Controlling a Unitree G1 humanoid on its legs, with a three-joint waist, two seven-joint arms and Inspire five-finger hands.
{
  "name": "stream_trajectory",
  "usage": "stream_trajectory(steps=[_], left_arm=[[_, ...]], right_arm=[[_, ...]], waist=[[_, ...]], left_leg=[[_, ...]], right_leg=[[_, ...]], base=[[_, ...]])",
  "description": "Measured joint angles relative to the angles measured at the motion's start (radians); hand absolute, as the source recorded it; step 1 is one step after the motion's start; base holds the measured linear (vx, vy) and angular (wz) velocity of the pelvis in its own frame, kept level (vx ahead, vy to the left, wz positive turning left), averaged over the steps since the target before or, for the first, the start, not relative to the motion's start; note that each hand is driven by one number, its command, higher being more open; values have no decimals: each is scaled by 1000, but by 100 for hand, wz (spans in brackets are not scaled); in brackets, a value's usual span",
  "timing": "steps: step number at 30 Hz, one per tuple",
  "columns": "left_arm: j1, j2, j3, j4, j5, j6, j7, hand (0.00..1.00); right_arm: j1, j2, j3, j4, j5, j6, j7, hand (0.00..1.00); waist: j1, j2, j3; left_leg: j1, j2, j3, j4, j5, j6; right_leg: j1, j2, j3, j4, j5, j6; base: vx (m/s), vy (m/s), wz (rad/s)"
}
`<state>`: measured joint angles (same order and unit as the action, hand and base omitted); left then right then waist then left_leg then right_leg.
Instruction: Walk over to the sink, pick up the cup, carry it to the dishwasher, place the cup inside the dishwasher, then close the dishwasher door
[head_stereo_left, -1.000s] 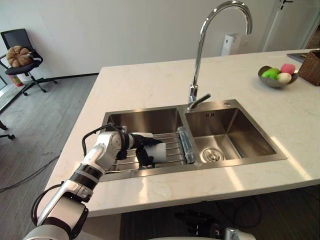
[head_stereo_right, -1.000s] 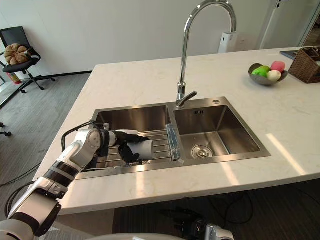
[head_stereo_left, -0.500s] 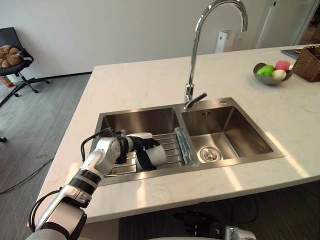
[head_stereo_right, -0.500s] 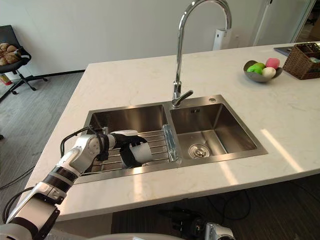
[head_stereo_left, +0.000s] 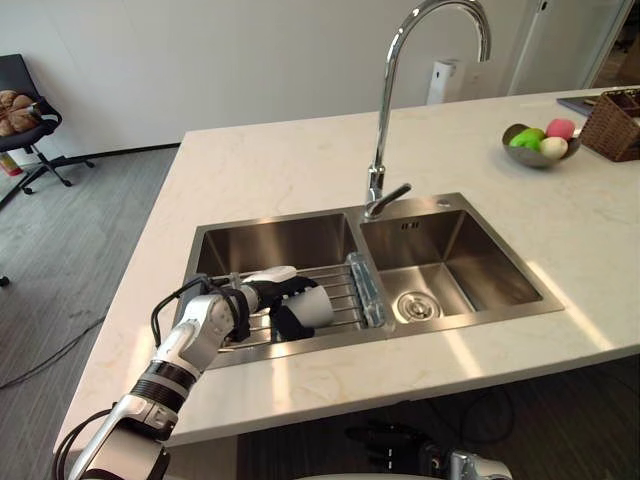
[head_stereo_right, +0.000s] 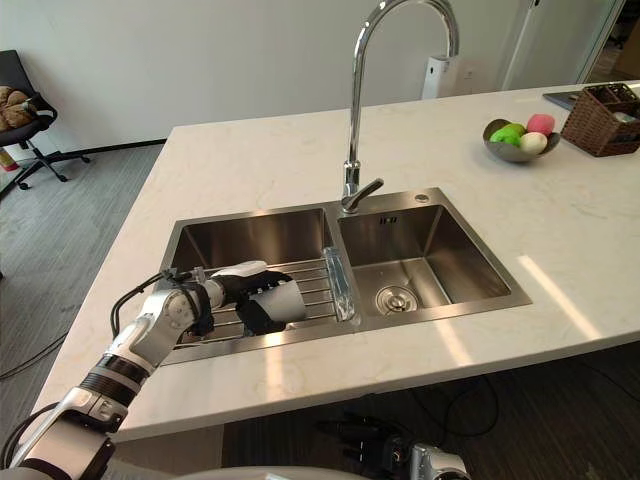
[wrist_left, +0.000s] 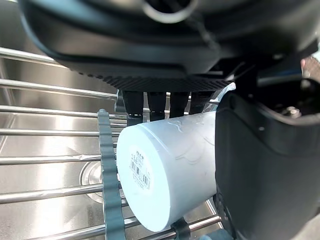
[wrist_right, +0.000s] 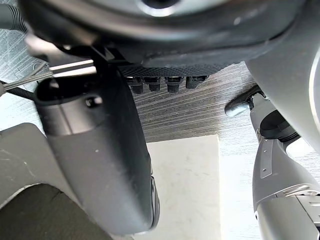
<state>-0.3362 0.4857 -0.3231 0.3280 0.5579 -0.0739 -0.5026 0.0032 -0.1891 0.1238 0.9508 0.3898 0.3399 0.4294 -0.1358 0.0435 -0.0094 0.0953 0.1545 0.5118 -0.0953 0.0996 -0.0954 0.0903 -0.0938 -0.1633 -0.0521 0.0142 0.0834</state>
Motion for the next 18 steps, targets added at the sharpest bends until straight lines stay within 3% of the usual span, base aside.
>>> stream_trajectory(steps=[3,7,18], left_arm=[[41,-17,3,24,-63,-25,107,0],[132,-33,57,45,-240,-117,248,0],[257,-133,154,29,-426,-216,387,0]], right_arm=[[-2,0,-2,4,0,-6,3,100],[-2,2,-6,3,1,-31,6,100],[29,23,-32,3,6,-84,-20,100]], waist=[[0,-1,5],[0,6,26],[40,0,45]], left_leg=[[0,-1,0,0,-1,0],[0,-3,2,0,-4,2],[9,-2,-20,0,-6,1]], right_leg=[[0,-1,1,-1,0,0],[2,-2,1,-3,1,0],[38,0,-28,-19,-1,-3]], base=[[0,0,0],[0,0,0],[-2,-9,6]])
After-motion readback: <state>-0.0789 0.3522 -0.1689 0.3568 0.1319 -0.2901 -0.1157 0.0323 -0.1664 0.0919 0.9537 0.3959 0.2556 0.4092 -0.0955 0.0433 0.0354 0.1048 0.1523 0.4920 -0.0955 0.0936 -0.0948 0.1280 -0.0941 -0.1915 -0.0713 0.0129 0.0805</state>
